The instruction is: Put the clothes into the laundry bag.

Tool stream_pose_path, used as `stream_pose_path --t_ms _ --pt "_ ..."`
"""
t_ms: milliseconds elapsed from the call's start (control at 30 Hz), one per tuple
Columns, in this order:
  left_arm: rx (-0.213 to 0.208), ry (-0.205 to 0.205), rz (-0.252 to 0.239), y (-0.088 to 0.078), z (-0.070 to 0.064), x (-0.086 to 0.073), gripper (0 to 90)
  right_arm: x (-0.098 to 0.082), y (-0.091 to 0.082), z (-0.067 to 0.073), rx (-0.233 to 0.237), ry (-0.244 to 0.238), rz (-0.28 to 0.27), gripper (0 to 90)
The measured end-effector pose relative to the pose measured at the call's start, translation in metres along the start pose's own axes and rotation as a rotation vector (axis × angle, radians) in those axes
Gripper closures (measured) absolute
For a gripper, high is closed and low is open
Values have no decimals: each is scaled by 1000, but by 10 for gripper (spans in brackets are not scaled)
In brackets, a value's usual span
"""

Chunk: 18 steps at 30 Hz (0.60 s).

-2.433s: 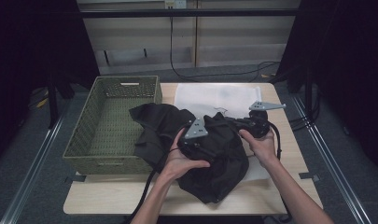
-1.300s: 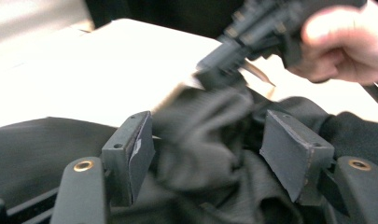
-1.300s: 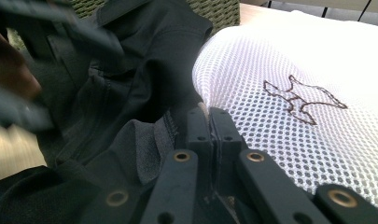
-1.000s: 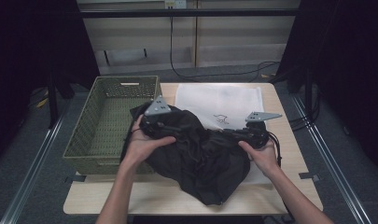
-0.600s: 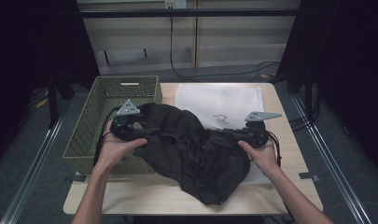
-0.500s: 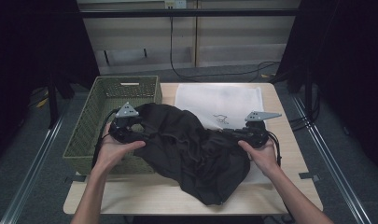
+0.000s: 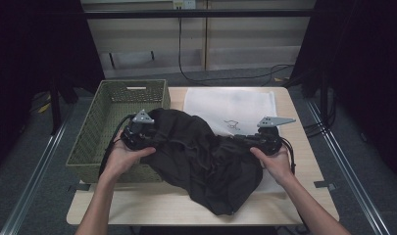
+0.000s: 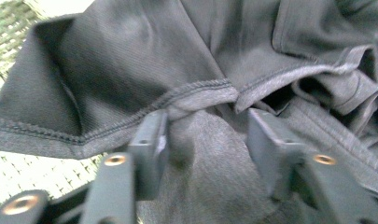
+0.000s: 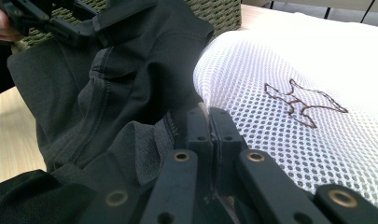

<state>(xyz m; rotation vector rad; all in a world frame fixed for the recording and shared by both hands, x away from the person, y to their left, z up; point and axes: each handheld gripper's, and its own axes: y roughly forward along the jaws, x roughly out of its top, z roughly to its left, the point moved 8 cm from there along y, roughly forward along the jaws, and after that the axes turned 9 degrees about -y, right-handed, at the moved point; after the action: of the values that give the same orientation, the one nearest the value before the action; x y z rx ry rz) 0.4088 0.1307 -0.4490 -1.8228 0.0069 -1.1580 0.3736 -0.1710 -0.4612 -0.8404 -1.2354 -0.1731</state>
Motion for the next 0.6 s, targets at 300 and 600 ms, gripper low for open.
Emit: stream_pose_path --t_ms 300,600 --pt "16 20 -33 -5 -2 9 883 0 0 0 -2 1 0 884" --pt "-31 58 -188 -30 -38 45 890 0 1 0 0 8 -2 884"
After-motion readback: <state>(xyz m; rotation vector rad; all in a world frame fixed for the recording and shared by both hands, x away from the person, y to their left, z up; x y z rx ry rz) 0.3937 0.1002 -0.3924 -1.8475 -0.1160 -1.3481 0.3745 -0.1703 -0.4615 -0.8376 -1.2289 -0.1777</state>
